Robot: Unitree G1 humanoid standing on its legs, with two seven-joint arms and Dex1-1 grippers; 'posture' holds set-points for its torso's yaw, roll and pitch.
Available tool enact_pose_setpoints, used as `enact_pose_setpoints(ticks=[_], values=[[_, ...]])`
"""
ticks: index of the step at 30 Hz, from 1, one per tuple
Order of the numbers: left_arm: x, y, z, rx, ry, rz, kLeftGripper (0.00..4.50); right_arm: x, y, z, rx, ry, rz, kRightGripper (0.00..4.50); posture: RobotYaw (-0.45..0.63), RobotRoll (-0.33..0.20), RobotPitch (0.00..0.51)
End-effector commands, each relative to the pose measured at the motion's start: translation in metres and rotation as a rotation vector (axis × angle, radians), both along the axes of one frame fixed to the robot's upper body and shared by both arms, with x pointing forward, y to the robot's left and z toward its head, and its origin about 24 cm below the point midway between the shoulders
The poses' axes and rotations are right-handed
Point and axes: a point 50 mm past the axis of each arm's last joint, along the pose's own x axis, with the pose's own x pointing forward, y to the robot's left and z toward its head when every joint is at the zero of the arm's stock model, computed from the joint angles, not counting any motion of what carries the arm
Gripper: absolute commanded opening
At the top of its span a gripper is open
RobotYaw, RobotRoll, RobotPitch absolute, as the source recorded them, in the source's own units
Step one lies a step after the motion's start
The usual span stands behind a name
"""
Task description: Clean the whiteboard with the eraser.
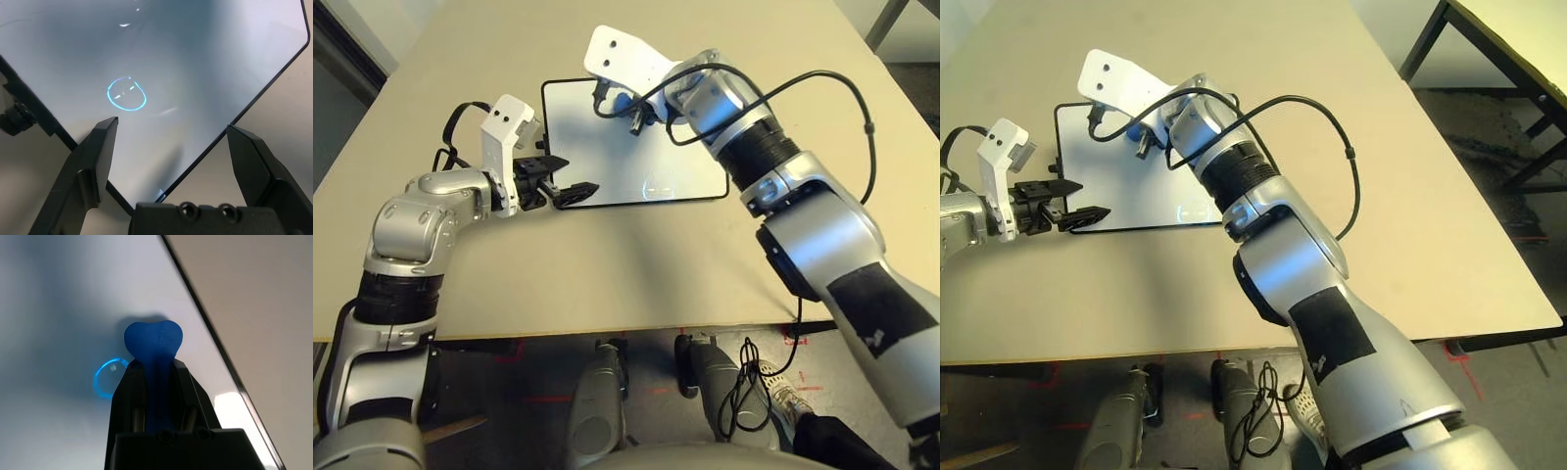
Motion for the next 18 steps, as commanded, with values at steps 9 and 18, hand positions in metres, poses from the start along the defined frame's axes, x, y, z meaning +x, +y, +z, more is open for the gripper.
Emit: enact_pose_setpoints(ticks=[9,18], values=[[0.014,0.004,0.030,-0.091,-0.249,0.084,4.50,-0.038,-0.030,0.052,0.387,-0.076,-0.019,0.57,0.01,0.000,0.259],[0.022,0.036,0.067,-0.255,-0.611,0.305,4.50,-0.019,-0.144,0.037,0.552,-0.096,-0.540,0.57,0.03,0.000,0.238]])
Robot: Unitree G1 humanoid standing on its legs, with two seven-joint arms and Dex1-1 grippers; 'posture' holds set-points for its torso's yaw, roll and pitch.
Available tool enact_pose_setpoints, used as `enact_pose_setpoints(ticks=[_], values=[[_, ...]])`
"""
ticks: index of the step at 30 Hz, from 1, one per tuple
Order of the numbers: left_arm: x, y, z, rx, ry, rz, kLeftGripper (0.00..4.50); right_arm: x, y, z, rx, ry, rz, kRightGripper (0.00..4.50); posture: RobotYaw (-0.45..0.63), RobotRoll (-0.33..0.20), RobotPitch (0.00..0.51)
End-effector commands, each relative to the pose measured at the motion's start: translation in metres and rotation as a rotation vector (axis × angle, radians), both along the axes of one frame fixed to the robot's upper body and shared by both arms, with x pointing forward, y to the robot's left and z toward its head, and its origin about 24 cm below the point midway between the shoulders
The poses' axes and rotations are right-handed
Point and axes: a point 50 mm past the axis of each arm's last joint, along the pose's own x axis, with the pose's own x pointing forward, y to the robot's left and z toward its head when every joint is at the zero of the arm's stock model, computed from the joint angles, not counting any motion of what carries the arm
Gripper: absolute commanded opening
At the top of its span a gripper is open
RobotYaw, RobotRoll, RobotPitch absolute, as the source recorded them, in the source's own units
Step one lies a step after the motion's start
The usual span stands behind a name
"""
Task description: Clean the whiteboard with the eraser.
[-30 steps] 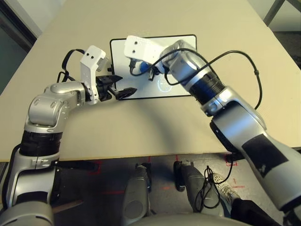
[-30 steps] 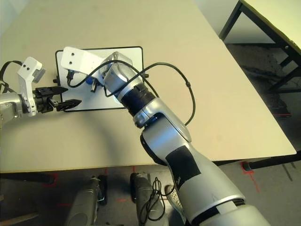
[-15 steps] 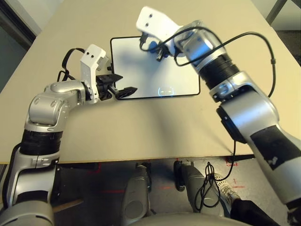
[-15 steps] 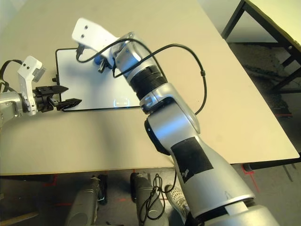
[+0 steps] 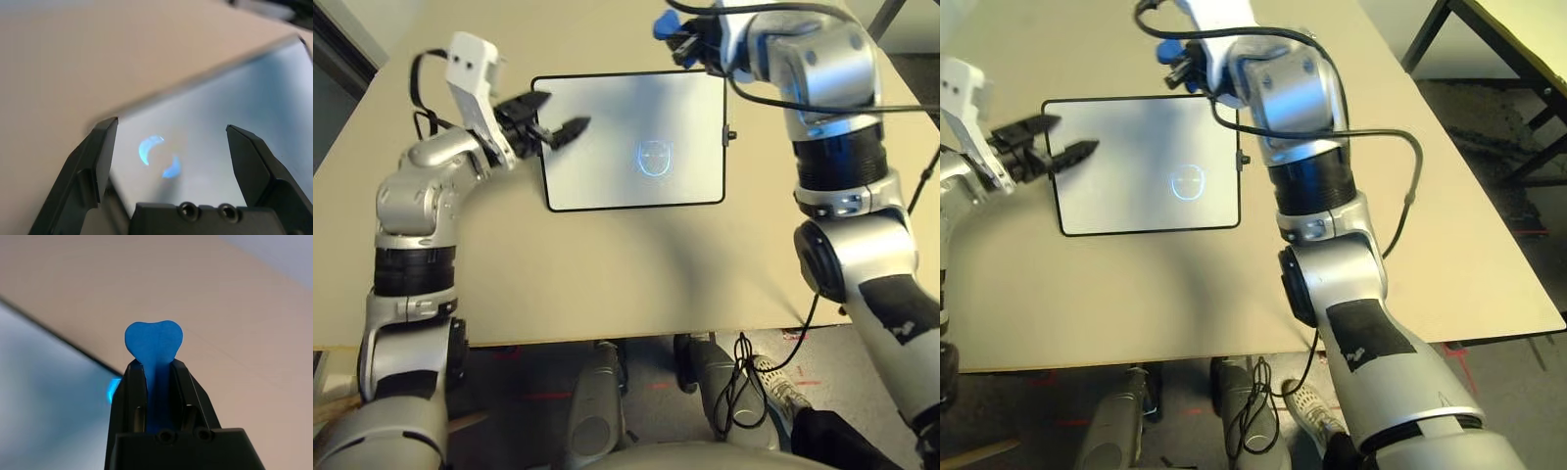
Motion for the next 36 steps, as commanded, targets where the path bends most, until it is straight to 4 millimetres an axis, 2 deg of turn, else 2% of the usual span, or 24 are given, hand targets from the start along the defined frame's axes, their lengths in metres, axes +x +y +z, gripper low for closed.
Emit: enact_pose_setpoints(ticks=[1,4,6,9,12,15,19,24,27,32,36], values=[[-0.001,0.026,0.006,-0.082,-0.113,0.127,4.50,0.009,-0.052,-0.027,0.082,0.129,-0.229,0.57,0.03,0.000,0.236],[-0.002,0.047,0.002,-0.134,-0.154,0.227,4.50,0.009,-0.072,-0.059,0.098,0.234,-0.321,0.57,0.04,0.000,0.234],[-0.004,0.062,-0.002,-0.161,-0.175,0.299,4.50,0.007,-0.075,-0.079,0.121,0.300,-0.339,0.57,0.04,0.000,0.233],[-0.004,0.082,-0.016,-0.180,-0.149,0.382,4.50,0.003,-0.070,-0.105,0.157,0.409,-0.336,0.57,0.04,0.000,0.233],[-0.003,0.090,-0.034,-0.179,-0.105,0.409,4.50,0.000,-0.064,-0.125,0.176,0.475,-0.335,0.57,0.04,0.000,0.231],[-0.004,0.097,-0.049,-0.191,-0.073,0.441,4.50,0.000,-0.062,-0.136,0.184,0.494,-0.345,0.57,0.05,0.000,0.228],[-0.002,0.096,-0.063,-0.198,-0.026,0.441,4.50,0.002,-0.058,-0.149,0.182,0.533,-0.346,0.57,0.06,0.000,0.220],[0.000,0.090,-0.066,-0.202,-0.016,0.423,4.50,0.007,-0.063,-0.156,0.188,0.528,-0.353,0.61,0.07,0.000,0.213],[0.003,0.086,-0.064,-0.199,-0.011,0.405,4.50,0.008,-0.067,-0.150,0.199,0.504,-0.353,1.49,0.06,0.000,0.210],[0.007,0.077,-0.062,-0.194,-0.003,0.370,4.50,0.008,-0.076,-0.137,0.219,0.443,-0.353,3.19,0.06,0.000,0.209],[0.011,0.071,-0.056,-0.193,-0.007,0.349,4.50,0.007,-0.082,-0.122,0.268,0.364,-0.364,4.48,0.06,0.000,0.204]])
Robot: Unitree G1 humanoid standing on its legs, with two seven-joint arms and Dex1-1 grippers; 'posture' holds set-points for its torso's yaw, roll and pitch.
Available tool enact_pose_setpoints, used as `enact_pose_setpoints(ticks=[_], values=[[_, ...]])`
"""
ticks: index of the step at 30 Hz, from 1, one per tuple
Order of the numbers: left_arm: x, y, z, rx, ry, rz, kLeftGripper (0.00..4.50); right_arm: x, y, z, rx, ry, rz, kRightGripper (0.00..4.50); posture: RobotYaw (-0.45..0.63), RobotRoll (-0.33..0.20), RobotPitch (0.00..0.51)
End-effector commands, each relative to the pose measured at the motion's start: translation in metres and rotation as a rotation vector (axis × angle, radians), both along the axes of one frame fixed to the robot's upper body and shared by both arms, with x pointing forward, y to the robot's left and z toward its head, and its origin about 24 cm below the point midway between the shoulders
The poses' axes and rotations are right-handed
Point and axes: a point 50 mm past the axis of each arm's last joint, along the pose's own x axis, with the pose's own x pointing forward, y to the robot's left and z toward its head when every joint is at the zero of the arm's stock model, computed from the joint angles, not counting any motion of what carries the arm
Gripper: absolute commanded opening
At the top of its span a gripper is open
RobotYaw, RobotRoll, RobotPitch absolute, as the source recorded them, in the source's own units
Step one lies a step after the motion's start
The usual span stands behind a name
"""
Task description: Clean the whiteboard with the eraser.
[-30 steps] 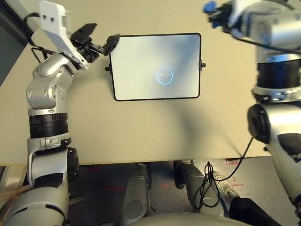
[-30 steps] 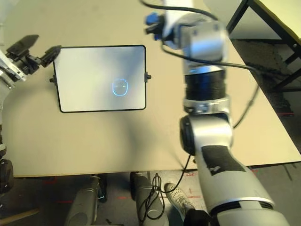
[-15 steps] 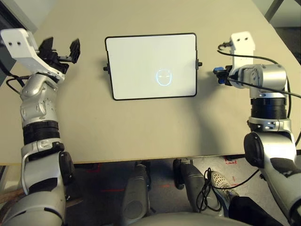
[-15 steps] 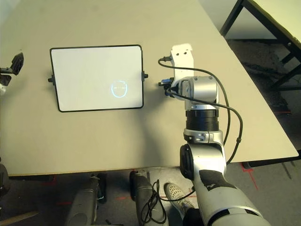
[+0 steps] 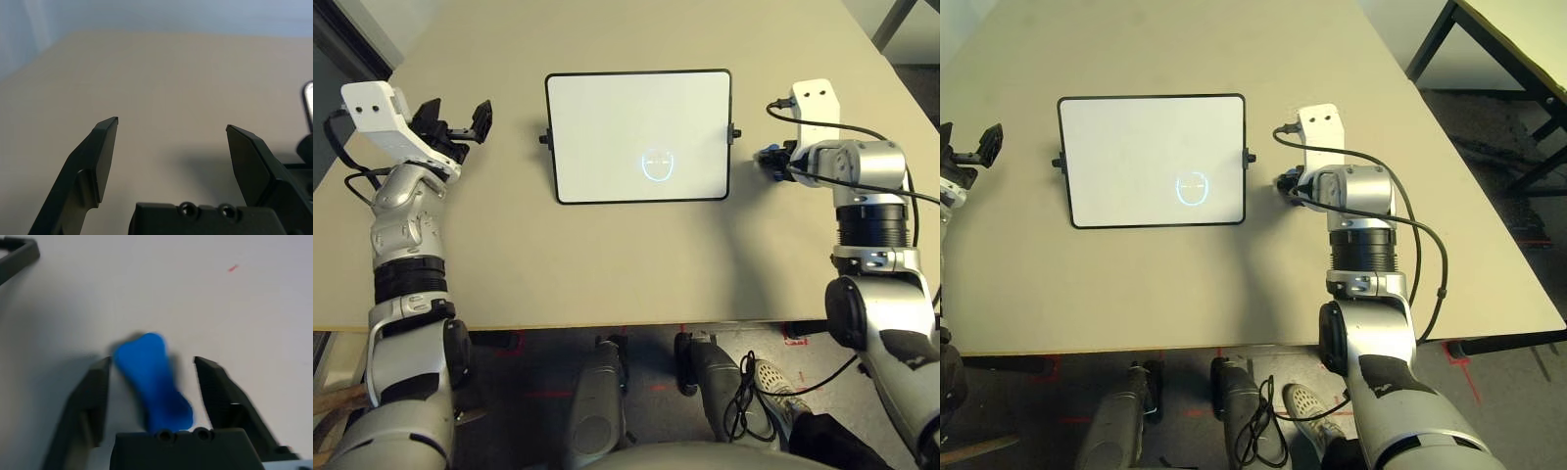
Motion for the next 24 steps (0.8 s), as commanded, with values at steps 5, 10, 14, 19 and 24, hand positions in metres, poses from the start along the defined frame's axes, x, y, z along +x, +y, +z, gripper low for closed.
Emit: enact_pose_setpoints(ticks=[5,10,14,19,24], values=[[0.006,-0.006,0.007,0.028,-0.004,-0.011,4.50,0.005,-0.035,0.027,0.006,-0.337,-0.078,4.48,0.05,0.000,0.194],[0.010,-0.007,0.003,0.033,-0.028,0.058,4.50,0.006,-0.062,0.014,-0.092,-0.622,-0.006,4.48,0.03,0.000,0.190],[0.010,0.000,-0.002,0.061,-0.054,0.142,4.50,-0.001,-0.086,-0.020,-0.125,-0.661,-0.053,4.48,0.01,0.000,0.195],[0.009,0.006,-0.015,0.051,-0.055,0.223,4.50,-0.010,-0.110,-0.046,-0.094,-0.693,-0.159,4.48,0.01,0.000,0.186],[0.005,0.014,-0.033,0.032,-0.016,0.262,4.50,-0.022,-0.126,-0.069,-0.057,-0.663,-0.259,4.48,0.01,0.000,0.184]])
